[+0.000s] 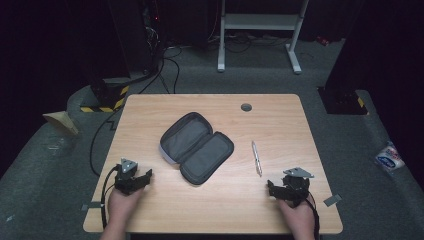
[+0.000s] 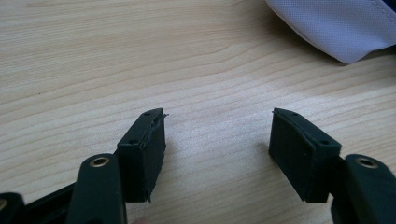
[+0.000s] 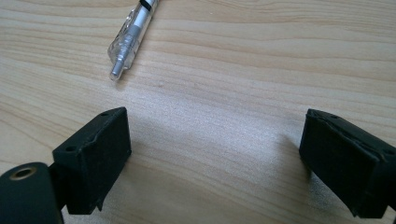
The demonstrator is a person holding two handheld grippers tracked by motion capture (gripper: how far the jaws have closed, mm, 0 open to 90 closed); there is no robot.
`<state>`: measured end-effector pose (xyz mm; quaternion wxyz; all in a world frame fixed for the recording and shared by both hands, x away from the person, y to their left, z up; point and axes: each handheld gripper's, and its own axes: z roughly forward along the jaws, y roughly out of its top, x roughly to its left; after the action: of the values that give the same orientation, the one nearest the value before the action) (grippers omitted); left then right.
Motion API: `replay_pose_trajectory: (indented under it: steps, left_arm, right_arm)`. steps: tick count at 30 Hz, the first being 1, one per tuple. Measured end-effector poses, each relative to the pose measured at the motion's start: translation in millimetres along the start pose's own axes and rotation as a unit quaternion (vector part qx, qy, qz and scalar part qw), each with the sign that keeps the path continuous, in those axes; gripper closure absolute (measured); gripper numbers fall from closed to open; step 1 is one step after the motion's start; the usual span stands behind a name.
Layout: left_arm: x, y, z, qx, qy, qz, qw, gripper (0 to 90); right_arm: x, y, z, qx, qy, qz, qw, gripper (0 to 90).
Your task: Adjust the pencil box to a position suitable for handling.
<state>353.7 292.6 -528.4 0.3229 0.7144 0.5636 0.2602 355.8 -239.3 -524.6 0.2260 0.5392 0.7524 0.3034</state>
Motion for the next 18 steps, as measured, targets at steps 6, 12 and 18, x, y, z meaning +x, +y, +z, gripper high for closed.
replay_pose_trajectory:
  steps: [6, 12, 18]
  left_arm:
    - [0.0, 0.8, 0.3, 0.002, -0.002, 0.004, 1.0000, 37.7]
    - [-16.1, 5.8, 1.4, 0.009, -0.022, 0.016, 0.9996, 44.4]
    - [-33.6, 9.6, 0.1, -0.005, -0.057, 0.036, 0.9977, 53.2]
  right_arm:
    - [0.2, -0.5, -0.5, 0.000, 0.000, 0.001, 1.0000, 8.7]
    - [0.7, -0.4, -0.8, 0.000, 0.000, 0.003, 1.0000, 9.5]
    - [1.2, -0.8, -1.4, -0.001, 0.003, 0.000, 1.0000, 11.4]
